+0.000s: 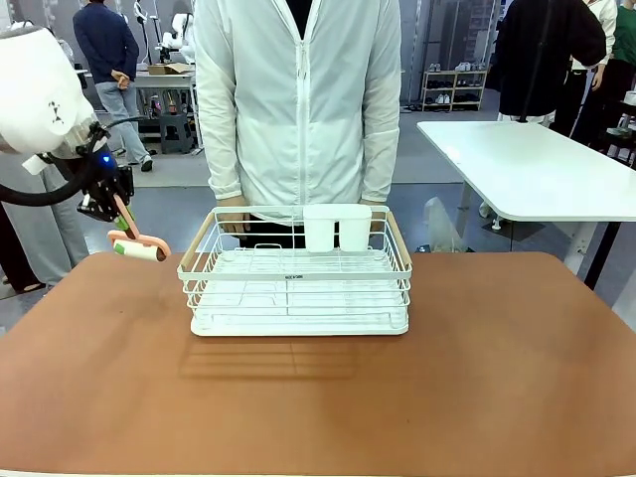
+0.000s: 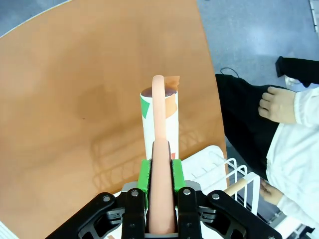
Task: Clean the table.
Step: Place the Lint Roller down when the Dish drying rack is positioned in the middle of the table.
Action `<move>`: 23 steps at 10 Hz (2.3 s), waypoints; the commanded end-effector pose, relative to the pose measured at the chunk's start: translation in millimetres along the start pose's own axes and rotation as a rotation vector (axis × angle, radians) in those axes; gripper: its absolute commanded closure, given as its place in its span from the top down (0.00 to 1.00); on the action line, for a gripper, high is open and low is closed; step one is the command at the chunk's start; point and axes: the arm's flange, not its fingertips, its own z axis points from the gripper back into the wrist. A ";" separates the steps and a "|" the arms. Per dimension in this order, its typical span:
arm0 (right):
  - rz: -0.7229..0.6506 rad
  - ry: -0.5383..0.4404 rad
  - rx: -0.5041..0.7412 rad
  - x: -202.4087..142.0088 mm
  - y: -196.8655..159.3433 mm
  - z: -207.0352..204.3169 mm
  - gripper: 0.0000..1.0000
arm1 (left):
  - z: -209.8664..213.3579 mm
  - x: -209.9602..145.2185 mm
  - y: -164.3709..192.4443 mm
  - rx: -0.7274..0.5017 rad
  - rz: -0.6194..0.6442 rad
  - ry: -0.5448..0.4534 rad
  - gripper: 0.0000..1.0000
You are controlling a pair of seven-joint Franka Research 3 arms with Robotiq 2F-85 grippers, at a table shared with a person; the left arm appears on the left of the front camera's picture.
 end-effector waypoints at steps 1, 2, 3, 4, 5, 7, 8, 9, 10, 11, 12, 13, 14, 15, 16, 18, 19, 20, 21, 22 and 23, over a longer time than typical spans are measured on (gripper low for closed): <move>0.005 -0.003 0.001 -0.6 2.3 1.1 1.00 | -14.2 2.1 11.4 -0.047 0.012 -0.006 0.21; 0.005 -0.003 0.001 -0.6 2.3 1.1 1.00 | -22.2 2.7 13.2 -0.037 0.028 0.005 0.21; 0.005 -0.003 0.001 -0.6 2.3 1.1 1.00 | -32.7 1.7 16.6 -0.028 0.021 0.005 0.21; 0.005 -0.003 0.001 -0.6 2.3 1.1 1.00 | -38.6 1.5 18.5 -0.006 0.013 0.024 0.21; 0.005 -0.003 0.001 -0.6 2.3 1.1 1.00 | -43.0 3.1 20.9 0.005 0.015 0.025 0.21; 0.005 -0.003 0.001 -0.6 2.3 1.1 1.00 | -48.8 3.7 25.6 0.022 0.020 0.021 0.21; 0.005 -0.003 0.001 -0.6 2.3 1.1 1.00 | -50.6 3.3 26.3 0.026 0.028 0.025 0.21; 0.005 -0.003 0.001 -0.6 2.3 1.1 1.00 | -50.6 3.7 26.3 0.030 0.026 0.027 0.21; 0.005 -0.003 0.001 -0.6 2.3 1.1 1.00 | -51.3 3.8 26.4 0.043 0.025 0.030 0.21; 0.005 -0.003 0.001 -0.6 2.3 1.1 1.00 | -51.0 4.5 26.7 0.049 0.020 0.027 0.21; 0.005 -0.003 0.001 -0.6 2.3 1.1 1.00 | -51.2 3.5 27.3 0.052 0.019 0.026 0.39; 0.005 -0.003 0.001 -0.6 2.3 1.1 1.00 | -49.4 5.0 26.3 0.051 0.022 0.012 0.61; 0.005 -0.003 0.001 -0.6 2.3 1.1 1.00 | -48.8 3.6 27.5 0.049 0.017 0.018 0.79; 0.005 -0.003 0.001 -0.6 2.3 1.1 1.00 | -45.4 4.1 27.7 0.052 0.018 0.020 1.00; 0.005 -0.003 0.001 -0.6 2.3 1.1 1.00 | -39.8 3.9 28.3 0.056 0.015 0.024 1.00; 0.005 -0.003 0.001 -0.6 2.3 1.1 1.00 | -22.1 -4.8 34.0 0.123 -0.002 0.020 0.93; 0.005 -0.003 0.001 -0.6 2.3 1.1 1.00 | -4.6 -7.5 35.6 0.148 0.000 0.000 1.00; 0.005 -0.003 0.001 -0.6 2.3 1.1 1.00 | 17.1 -9.8 35.3 0.264 0.003 -0.049 1.00; 0.005 -0.003 0.001 -0.6 2.3 1.1 1.00 | 38.2 -11.6 32.9 0.295 0.009 -0.031 1.00; 0.005 -0.003 0.001 -0.6 2.3 1.1 1.00 | 51.2 -12.8 30.1 0.310 0.007 -0.027 1.00; 0.005 -0.003 0.001 -0.6 2.3 1.1 1.00 | 56.1 -13.1 29.5 0.320 0.002 -0.031 1.00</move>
